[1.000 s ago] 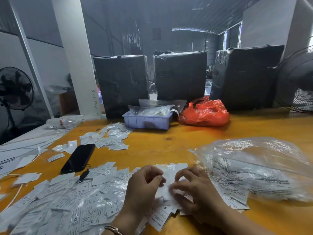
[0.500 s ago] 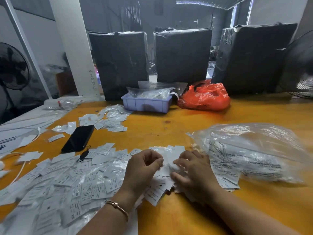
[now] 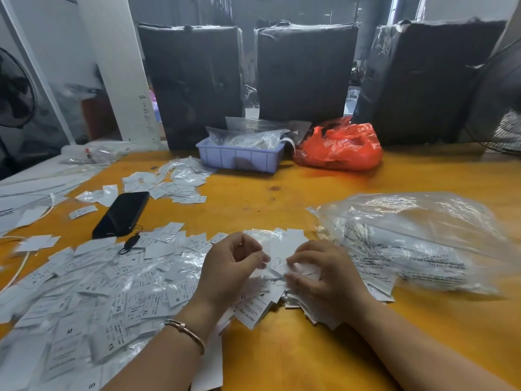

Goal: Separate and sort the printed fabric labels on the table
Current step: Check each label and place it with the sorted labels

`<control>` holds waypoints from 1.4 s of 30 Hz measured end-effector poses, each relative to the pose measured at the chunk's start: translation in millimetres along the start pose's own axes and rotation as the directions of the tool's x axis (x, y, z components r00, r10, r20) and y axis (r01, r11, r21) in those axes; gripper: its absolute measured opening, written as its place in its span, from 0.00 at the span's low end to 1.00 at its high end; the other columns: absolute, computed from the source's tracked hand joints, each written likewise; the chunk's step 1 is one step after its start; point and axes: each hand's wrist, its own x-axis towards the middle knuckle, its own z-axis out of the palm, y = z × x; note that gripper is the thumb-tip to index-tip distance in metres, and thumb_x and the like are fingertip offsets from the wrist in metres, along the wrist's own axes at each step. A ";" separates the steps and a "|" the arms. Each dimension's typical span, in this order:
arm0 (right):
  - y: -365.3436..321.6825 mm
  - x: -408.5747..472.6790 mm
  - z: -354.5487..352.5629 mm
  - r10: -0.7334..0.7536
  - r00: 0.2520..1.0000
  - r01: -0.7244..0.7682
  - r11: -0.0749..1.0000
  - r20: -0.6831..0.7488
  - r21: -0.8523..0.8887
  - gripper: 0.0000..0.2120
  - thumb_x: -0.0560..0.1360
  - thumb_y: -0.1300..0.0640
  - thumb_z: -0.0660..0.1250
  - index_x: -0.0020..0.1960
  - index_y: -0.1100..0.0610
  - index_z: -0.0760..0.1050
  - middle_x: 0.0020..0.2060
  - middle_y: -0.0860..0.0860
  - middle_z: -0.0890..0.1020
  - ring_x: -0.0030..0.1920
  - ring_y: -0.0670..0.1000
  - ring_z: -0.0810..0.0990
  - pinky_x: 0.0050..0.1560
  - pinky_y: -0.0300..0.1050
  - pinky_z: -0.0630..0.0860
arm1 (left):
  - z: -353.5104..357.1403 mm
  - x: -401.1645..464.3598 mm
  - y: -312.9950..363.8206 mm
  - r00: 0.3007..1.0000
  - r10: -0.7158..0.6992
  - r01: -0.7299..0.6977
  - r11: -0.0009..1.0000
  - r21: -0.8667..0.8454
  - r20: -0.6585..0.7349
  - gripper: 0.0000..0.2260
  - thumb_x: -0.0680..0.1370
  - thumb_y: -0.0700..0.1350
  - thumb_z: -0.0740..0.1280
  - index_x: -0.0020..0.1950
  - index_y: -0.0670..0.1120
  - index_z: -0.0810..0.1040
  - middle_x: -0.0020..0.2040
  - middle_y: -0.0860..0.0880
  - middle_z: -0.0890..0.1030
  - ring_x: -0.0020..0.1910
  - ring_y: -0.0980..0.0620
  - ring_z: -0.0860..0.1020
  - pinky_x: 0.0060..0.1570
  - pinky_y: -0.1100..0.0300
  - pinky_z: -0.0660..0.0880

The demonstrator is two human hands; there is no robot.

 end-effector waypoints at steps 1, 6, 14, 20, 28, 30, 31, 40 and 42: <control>0.5 -0.2 -0.6 0.010 1.000 -0.010 1.000 -0.005 -0.014 0.10 0.68 0.51 0.77 0.47 0.54 0.84 0.44 0.47 0.83 0.48 0.49 0.79 0.52 0.55 0.73 | -0.1 0.5 -1.2 1.000 -0.002 0.002 1.000 -0.008 -0.006 0.03 0.74 0.35 0.71 0.44 0.42 0.80 0.38 0.47 0.85 0.39 0.51 0.84 0.39 0.65 0.77; -5.4 0.0 0.0 -0.017 1.000 0.017 1.000 -0.018 0.026 0.15 0.66 0.60 0.77 0.52 0.55 0.83 0.46 0.48 0.84 0.51 0.52 0.80 0.53 0.58 0.72 | -3.4 5.0 -7.3 0.997 0.008 -0.005 0.999 0.047 -0.072 0.07 0.75 0.37 0.70 0.41 0.49 0.83 0.38 0.51 0.84 0.41 0.53 0.83 0.46 0.57 0.79; -14.1 -2.7 -8.4 0.182 0.983 -0.156 0.908 -0.030 0.388 0.15 0.68 0.71 0.72 0.47 0.53 0.83 0.37 0.49 0.82 0.41 0.44 0.81 0.45 0.40 0.79 | -5.8 3.4 -3.3 1.000 0.028 -0.027 0.999 0.029 -0.015 0.04 0.74 0.44 0.73 0.40 0.53 0.84 0.39 0.55 0.84 0.40 0.61 0.79 0.40 0.70 0.75; -11.1 -1.8 -24.8 0.271 0.957 -0.148 0.764 -0.105 0.628 0.03 0.72 0.67 0.70 0.41 0.61 0.77 0.41 0.55 0.84 0.47 0.52 0.83 0.55 0.48 0.76 | -3.8 -1.4 1.0 0.992 0.069 -0.068 0.998 -0.012 0.102 0.03 0.75 0.40 0.72 0.43 0.48 0.83 0.39 0.51 0.85 0.40 0.53 0.83 0.42 0.65 0.78; -25.1 1.6 -34.6 0.174 0.917 0.000 0.900 -0.358 0.435 0.07 0.70 0.68 0.71 0.41 0.56 0.80 0.37 0.49 0.84 0.42 0.48 0.82 0.47 0.41 0.77 | -2.0 -2.0 -1.0 0.971 0.180 -0.190 0.980 0.056 0.157 0.05 0.71 0.39 0.76 0.45 0.45 0.85 0.38 0.52 0.86 0.36 0.54 0.85 0.41 0.62 0.81; -37.2 17.8 -50.1 0.196 0.936 -0.023 0.864 -0.294 0.503 0.10 0.71 0.69 0.69 0.41 0.55 0.81 0.38 0.51 0.84 0.42 0.51 0.83 0.48 0.46 0.78 | -2.6 -1.4 -1.3 0.963 0.222 -0.233 0.971 0.059 0.152 0.05 0.71 0.39 0.76 0.45 0.45 0.85 0.38 0.52 0.86 0.37 0.54 0.85 0.42 0.62 0.81; -45.2 27.5 -59.1 0.196 0.946 -0.023 0.833 -0.257 0.552 0.10 0.72 0.68 0.68 0.42 0.55 0.81 0.38 0.51 0.85 0.43 0.51 0.83 0.48 0.46 0.79 | -3.1 -1.2 -1.0 0.958 0.245 -0.256 0.965 0.057 0.152 0.05 0.71 0.39 0.76 0.45 0.45 0.84 0.38 0.52 0.86 0.37 0.54 0.85 0.42 0.62 0.81; -62.8 46.1 -83.1 -0.236 0.969 0.223 0.963 0.070 0.152 0.04 0.73 0.57 0.69 0.47 0.55 0.81 0.36 0.45 0.83 0.37 0.43 0.82 0.36 0.37 0.78 | -8.2 -1.3 1.6 0.941 0.305 -0.315 0.948 0.052 0.147 0.03 0.72 0.40 0.75 0.45 0.44 0.85 0.39 0.52 0.86 0.38 0.54 0.84 0.42 0.61 0.81; -55.4 47.0 -78.2 -0.247 0.966 0.240 0.966 0.077 0.098 0.04 0.73 0.58 0.69 0.47 0.53 0.81 0.38 0.43 0.83 0.39 0.42 0.82 0.38 0.37 0.78 | -8.7 -1.5 1.1 0.952 0.273 -0.280 0.960 0.030 0.135 0.04 0.73 0.39 0.74 0.46 0.44 0.84 0.39 0.52 0.86 0.38 0.54 0.85 0.41 0.62 0.81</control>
